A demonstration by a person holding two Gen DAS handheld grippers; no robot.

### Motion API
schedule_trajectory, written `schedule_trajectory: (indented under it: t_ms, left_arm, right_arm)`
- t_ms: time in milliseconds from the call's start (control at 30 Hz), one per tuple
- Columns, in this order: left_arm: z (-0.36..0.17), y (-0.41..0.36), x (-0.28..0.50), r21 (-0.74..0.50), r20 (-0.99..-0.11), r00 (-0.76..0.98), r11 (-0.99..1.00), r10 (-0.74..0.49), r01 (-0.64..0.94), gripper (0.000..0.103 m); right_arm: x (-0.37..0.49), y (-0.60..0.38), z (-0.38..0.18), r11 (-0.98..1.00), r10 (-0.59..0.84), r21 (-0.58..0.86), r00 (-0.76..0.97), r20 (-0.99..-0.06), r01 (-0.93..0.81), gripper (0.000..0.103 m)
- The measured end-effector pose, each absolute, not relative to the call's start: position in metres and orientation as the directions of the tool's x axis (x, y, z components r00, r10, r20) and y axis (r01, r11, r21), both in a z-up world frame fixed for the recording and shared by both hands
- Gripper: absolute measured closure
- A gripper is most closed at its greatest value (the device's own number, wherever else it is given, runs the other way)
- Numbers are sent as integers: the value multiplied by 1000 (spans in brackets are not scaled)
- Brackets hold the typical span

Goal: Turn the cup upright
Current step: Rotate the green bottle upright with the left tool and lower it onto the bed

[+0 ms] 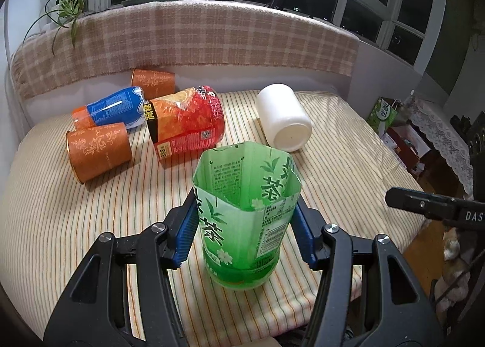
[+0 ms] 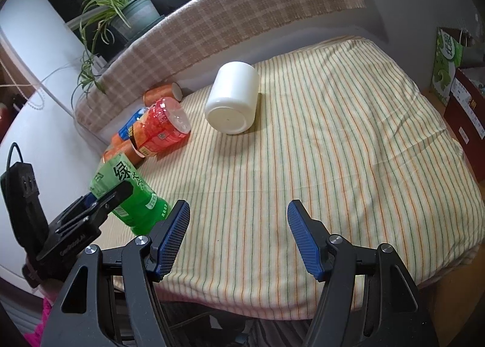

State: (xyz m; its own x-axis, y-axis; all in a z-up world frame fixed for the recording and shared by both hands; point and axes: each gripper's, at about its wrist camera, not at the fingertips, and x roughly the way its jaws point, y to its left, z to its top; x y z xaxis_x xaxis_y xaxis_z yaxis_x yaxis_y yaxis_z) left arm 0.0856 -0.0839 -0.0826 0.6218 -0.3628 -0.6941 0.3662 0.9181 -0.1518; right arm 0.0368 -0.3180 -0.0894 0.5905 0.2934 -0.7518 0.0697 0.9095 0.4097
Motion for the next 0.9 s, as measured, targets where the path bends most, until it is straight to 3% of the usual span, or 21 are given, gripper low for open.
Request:
schedule_trajectory:
  t_ms: [333,367,467,900]
  left_arm:
    - [-84,-78,69,-140,-692,618,909,-374,393,44]
    - [-85,-77,68,-141,-693,615,908,-376,396,43]
    - [-85,-75,66,-149,-693,612,907,-381,394,23]
    - [-71,-54,28,-104,-647,668,911,-366,399,18]
  right_arm:
    - [32,-310,-85,916,290,398,596,-749,54,37]
    - [31,-309,-85,916,289,397,596,-749,54,37]
    - [29,-308,-83,917,288,395,598,-748,52,37]
    - [9,-295,-69,941,250,339,657,-711,8,37]
